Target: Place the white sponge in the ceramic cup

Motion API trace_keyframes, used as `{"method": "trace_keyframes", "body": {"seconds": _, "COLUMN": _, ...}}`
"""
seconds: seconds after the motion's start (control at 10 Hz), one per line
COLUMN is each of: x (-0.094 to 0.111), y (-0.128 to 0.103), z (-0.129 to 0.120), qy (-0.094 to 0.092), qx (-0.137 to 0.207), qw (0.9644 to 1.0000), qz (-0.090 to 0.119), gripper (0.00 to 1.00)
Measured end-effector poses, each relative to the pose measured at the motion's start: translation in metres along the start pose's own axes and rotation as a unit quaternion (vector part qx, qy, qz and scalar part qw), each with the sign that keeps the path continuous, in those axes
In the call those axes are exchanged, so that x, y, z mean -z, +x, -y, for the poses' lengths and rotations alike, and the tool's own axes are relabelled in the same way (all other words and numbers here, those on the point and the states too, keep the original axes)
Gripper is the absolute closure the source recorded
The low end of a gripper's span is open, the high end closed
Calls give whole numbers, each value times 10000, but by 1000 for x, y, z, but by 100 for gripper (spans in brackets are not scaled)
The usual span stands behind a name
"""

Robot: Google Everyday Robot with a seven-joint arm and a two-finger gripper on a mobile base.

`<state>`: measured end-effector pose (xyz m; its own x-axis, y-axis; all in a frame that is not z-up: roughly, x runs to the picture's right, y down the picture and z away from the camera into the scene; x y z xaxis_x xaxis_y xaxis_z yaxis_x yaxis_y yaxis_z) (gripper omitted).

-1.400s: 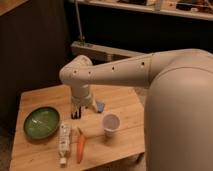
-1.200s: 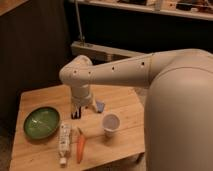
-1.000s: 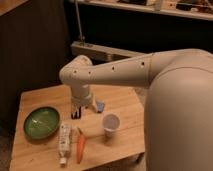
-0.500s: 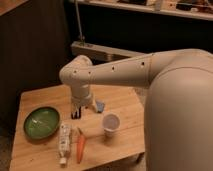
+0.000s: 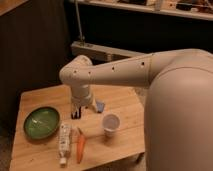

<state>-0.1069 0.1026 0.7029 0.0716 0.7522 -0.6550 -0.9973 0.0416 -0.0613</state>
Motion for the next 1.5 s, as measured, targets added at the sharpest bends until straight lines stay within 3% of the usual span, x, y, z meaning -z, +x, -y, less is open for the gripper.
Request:
{"method": "trace_keyframes", "body": {"seconds": 0.6, "x": 0, "y": 0, "z": 1, "qy": -2, "qx": -5, "qw": 10000, "qz": 11, "gripper": 35}}
{"method": "trace_keyframes", "body": {"seconds": 0.8, "x": 7, "y": -12, "z": 19, "qy": -62, "qx": 80, "qw": 9995, "qz": 289, "gripper": 35}}
{"method": "trace_keyframes", "body": {"seconds": 1.1, "x": 31, "y": -46, "z": 50, "qy": -110, "qx": 405, "qw": 9958, "qz": 814, "gripper": 35}}
{"method": "trace_keyframes", "body": {"seconds": 1.5, "x": 33, "y": -49, "z": 50, "qy": -122, "qx": 455, "qw": 9953, "qz": 852, "gripper": 35}}
